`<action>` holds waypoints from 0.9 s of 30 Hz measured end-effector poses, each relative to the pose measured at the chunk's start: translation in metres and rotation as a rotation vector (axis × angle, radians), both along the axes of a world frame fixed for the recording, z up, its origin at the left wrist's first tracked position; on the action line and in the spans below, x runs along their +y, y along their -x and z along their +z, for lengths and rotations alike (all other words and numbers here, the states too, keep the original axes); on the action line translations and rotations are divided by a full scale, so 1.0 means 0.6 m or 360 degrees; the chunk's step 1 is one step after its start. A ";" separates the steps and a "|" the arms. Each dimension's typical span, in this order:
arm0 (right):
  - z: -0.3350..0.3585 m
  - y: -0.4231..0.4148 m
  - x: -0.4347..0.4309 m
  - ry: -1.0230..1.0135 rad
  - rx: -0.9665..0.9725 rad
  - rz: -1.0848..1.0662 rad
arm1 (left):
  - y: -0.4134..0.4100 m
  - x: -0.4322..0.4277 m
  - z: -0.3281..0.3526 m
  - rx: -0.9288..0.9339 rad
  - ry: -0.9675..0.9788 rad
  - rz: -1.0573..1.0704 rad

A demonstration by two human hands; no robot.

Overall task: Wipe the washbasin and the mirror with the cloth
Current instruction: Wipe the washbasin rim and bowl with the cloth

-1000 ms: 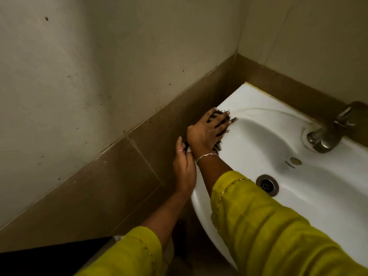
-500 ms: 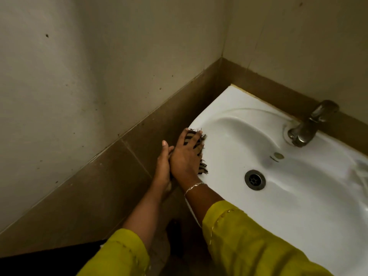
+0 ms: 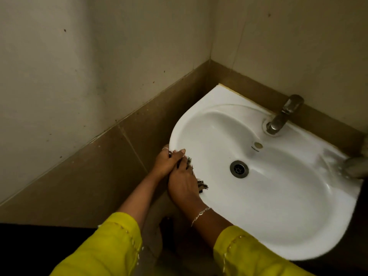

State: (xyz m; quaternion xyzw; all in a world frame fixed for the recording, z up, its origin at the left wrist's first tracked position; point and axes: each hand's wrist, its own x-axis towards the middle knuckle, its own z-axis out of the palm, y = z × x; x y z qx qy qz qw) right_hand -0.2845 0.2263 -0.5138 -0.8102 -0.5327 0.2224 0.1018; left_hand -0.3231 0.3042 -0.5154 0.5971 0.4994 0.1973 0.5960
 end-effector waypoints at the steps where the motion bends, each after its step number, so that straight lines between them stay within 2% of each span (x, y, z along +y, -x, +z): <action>1: 0.000 0.000 -0.013 0.0017 -0.0016 0.0035 | -0.004 -0.006 0.002 0.0081 -0.0070 0.0002; 7: 0.007 -0.009 -0.085 0.0068 -0.0109 0.0180 | -0.025 -0.033 0.019 0.0568 -0.0287 -0.0147; 10: 0.003 -0.012 -0.121 0.0015 -0.0228 0.0223 | -0.028 -0.056 0.018 0.0921 -0.0683 -0.0360; 15: 0.011 -0.030 -0.170 0.0042 -0.0254 0.0318 | -0.022 -0.064 -0.007 0.1260 -0.1275 -0.0736; 19: 0.014 -0.047 -0.197 -0.0042 -0.0402 0.0355 | -0.028 -0.079 -0.011 0.1370 -0.1534 -0.0973; 27: -0.019 -0.088 -0.274 -0.0270 -0.0796 0.0472 | -0.035 -0.099 -0.012 0.1219 -0.1528 -0.0906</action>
